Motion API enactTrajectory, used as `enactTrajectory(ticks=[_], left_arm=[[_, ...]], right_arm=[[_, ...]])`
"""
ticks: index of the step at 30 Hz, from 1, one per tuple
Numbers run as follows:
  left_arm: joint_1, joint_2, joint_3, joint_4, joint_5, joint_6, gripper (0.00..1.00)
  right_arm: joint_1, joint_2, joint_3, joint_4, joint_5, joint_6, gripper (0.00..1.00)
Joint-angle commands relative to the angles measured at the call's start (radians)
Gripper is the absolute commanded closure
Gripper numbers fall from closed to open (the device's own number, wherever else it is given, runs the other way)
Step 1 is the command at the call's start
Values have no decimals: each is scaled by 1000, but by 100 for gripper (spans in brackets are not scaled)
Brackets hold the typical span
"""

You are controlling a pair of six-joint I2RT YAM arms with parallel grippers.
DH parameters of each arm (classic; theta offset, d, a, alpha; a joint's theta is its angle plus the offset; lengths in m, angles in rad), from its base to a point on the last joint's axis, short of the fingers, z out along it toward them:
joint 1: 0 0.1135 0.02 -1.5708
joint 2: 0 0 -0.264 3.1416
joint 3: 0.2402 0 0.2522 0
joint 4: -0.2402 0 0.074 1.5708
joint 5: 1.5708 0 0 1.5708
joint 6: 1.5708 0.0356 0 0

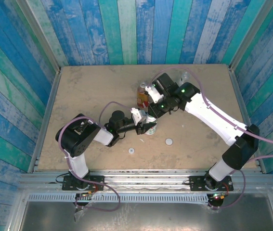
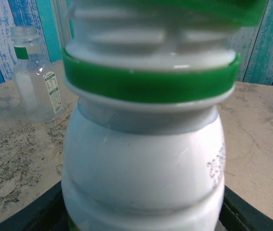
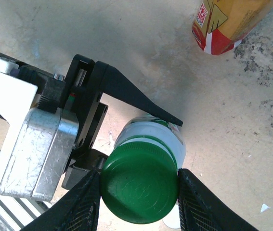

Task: Screw on the bottle caps

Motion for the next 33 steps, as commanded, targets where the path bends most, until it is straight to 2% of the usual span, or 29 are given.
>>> enactTrajectory(ticks=[1, 9, 14, 21, 22, 29, 33], left_arm=[[-6, -4, -3, -130, -5, 1, 39], [-5, -2, 0, -134, -4, -1, 39], [-6, -3, 3, -140, -3, -7, 39], [-6, -1, 4, -143, 4, -7, 39], [-6, -1, 5, -145, 5, -5, 39], [-5, -1, 8, -150, 9, -6, 39], [-5, 0, 9, -150, 13, -7, 39]], right_arm=[[16, 24, 17, -34, 3, -15, 57], [37, 47, 37, -71, 44, -34, 58], [70, 52, 5, -103, 123, -75, 58], [70, 50, -3, -95, 144, -59, 57], [70, 49, 5, -94, 137, -59, 56], [69, -14, 39, -57, 105, -50, 26], [57, -54, 14, -34, 113, -38, 22]])
